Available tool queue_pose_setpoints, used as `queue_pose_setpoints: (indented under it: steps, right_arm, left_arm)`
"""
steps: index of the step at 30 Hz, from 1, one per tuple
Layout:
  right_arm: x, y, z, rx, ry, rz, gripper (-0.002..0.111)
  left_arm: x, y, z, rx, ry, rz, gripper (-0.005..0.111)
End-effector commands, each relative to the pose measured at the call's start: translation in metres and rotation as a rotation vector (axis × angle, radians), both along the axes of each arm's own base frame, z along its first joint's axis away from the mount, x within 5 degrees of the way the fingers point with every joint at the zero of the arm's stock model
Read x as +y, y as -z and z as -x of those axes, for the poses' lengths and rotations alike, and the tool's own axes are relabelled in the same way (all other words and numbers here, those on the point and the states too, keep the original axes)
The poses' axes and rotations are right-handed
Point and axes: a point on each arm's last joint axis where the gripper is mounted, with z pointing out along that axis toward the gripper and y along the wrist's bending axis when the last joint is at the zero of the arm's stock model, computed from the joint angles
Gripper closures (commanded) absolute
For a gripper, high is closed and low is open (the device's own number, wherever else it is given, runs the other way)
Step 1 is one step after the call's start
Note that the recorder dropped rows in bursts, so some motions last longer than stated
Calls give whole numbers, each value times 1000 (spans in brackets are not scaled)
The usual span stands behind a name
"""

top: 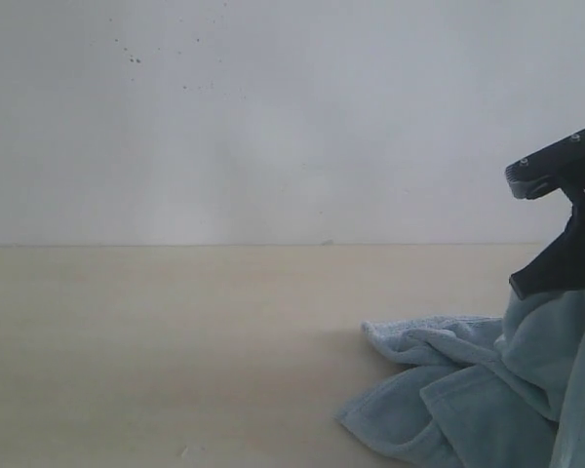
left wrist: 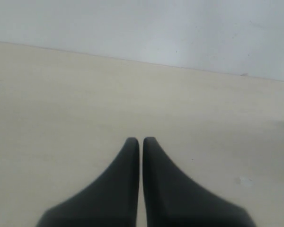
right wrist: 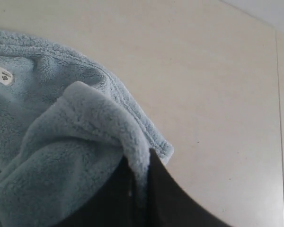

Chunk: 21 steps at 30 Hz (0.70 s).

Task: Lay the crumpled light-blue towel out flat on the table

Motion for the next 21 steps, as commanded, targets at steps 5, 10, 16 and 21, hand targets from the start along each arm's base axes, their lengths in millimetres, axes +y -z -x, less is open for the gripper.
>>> queue_pose_setpoints:
  steps: [5,10,16,21]
  right_arm:
    - [-54,6,-11,-88,326,-127,108]
    - [-76,8,-13,-110,402,-254,108]
    - [-69,8,-16,-111,338,-320,108]
    - [-66,11,-18,-98,305,-328,108]
  left_arm:
    - [0,1,0,-1,13,-47,103]
    - [4,1,0,-9,33,-356,103]
    - [6,1,0,-10,35,-462,103]
    - [5,-1,0,-27,31,-405,103]
